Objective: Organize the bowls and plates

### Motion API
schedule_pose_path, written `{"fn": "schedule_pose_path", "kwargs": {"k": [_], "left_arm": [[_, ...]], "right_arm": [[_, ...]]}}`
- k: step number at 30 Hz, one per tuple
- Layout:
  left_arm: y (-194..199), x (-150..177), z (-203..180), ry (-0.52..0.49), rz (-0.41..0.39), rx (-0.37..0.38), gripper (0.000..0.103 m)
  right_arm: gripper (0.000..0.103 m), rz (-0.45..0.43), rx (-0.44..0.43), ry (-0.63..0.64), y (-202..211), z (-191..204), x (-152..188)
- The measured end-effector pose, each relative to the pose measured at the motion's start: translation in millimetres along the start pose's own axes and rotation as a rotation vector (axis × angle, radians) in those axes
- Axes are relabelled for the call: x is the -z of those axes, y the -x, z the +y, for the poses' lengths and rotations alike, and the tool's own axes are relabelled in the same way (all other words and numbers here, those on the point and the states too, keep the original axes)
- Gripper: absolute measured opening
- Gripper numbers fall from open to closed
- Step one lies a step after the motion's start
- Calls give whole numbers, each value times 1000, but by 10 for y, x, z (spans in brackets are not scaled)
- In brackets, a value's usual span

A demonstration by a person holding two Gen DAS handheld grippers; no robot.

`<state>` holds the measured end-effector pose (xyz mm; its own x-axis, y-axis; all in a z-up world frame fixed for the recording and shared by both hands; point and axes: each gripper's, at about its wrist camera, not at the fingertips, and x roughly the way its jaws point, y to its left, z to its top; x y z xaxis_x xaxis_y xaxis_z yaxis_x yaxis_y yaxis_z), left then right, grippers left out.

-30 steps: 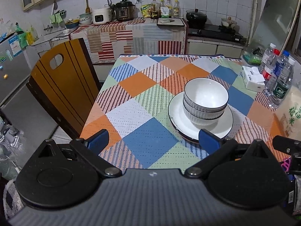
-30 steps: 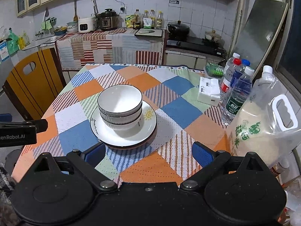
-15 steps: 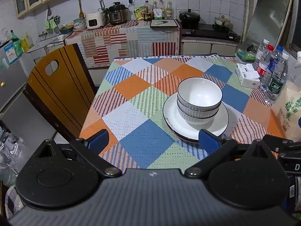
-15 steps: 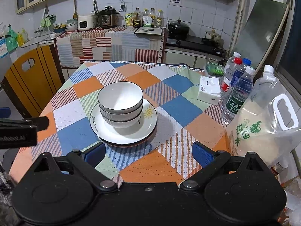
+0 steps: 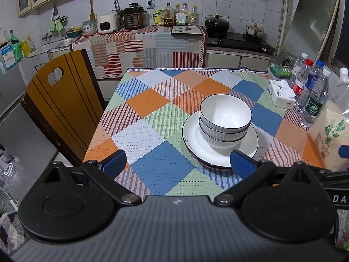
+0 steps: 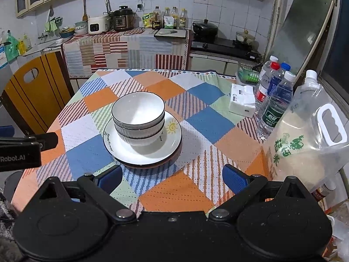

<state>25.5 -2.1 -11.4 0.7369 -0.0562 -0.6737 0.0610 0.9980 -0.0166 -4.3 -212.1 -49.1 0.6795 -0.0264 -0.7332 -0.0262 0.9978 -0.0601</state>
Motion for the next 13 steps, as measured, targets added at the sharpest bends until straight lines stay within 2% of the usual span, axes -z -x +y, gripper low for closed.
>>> {"fn": "schedule_pose_path", "kwargs": {"k": [13], "left_arm": [[-1,4,-12,-1,2,3,103]], "right_arm": [[100,9,6,-2,-18,-10,24]]}}
